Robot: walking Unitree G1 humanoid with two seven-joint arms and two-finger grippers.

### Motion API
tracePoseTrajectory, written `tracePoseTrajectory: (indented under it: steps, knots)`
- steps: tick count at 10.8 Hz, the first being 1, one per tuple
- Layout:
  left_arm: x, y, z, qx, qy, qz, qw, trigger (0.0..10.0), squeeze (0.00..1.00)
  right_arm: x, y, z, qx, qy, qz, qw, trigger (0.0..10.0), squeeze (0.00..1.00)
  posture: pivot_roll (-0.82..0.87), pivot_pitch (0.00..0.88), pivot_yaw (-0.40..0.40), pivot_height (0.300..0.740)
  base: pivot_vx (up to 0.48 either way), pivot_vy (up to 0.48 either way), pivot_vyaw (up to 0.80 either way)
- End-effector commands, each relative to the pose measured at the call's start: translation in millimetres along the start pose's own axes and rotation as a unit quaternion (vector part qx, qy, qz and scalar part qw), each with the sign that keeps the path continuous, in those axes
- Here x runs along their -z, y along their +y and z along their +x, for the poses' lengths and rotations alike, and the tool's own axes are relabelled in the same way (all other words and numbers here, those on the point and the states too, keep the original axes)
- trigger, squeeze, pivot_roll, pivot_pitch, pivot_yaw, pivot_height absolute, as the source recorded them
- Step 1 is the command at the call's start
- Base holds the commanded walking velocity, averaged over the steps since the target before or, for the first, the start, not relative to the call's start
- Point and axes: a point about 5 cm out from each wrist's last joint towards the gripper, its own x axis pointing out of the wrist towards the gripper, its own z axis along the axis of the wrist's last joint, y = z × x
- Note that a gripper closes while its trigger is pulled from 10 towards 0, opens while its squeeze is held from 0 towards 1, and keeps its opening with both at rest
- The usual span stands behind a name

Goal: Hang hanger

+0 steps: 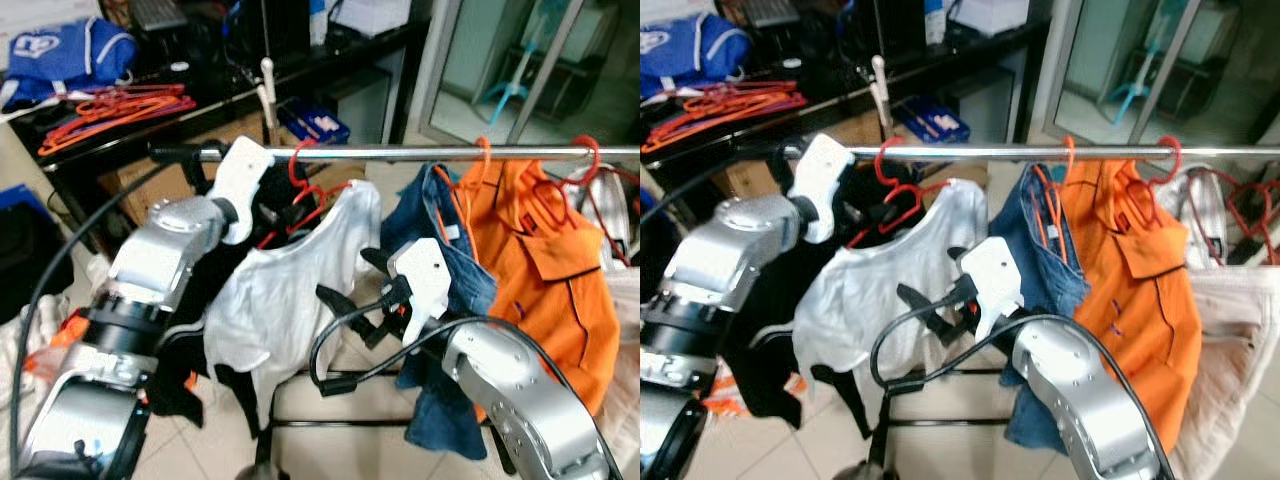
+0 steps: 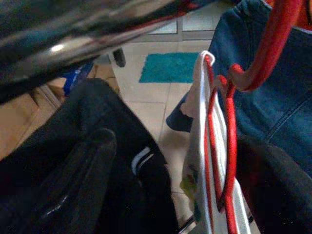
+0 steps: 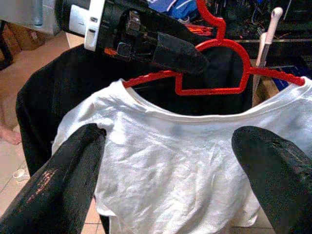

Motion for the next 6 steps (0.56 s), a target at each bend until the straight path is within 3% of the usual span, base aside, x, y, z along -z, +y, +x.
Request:
tracePoseTrajectory:
  steps: [1,2,3,4,5,6]
  knots:
    - [-10.4,-2.7,1.4,0.018,-0.017,-0.009,1.000,10.0,0.55,-1.8,0.0,-2.0,0.006,-0.003,-0.004,1.000,10.0,0.00,-0.01,0.000,0.058,0.740,0.000,0.000,0.00]
    - [-10.8,-4.7,2.7,0.026,-0.021,-0.011,0.999,10.0,0.67,-1.0,0.5,-2.8,0.008,-0.003,-0.002,1.000,10.0,0.00,-0.01,0.000,0.057,0.740,0.000,0.000,0.00]
    - [-10.6,-7.8,3.1,0.036,-0.019,-0.003,0.999,10.0,1.00,-0.4,2.2,-2.7,0.006,-0.001,-0.001,1.000,10.0,0.00,-0.01,0.000,0.060,0.740,0.000,0.000,0.00]
    - [-9.9,-9.7,3.8,0.036,-0.017,0.001,0.999,10.0,1.00,-0.3,2.3,-3.2,0.005,0.000,-0.002,1.000,10.0,0.00,-0.02,0.000,0.058,0.740,0.000,0.000,0.00]
    - [-8.6,-11.1,7.5,0.035,-0.016,0.004,0.999,10.0,0.00,-0.9,-1.1,-4.3,0.006,0.002,-0.006,1.000,10.0,0.00,-0.02,0.000,0.052,0.740,0.000,0.000,0.00]
    - [-7.7,-9.8,10.6,0.028,-0.010,0.013,0.999,10.0,0.00,-2.5,-2.8,-3.5,0.006,0.001,-0.010,1.000,10.0,0.00,-0.02,0.000,0.051,0.740,0.000,0.000,0.00]
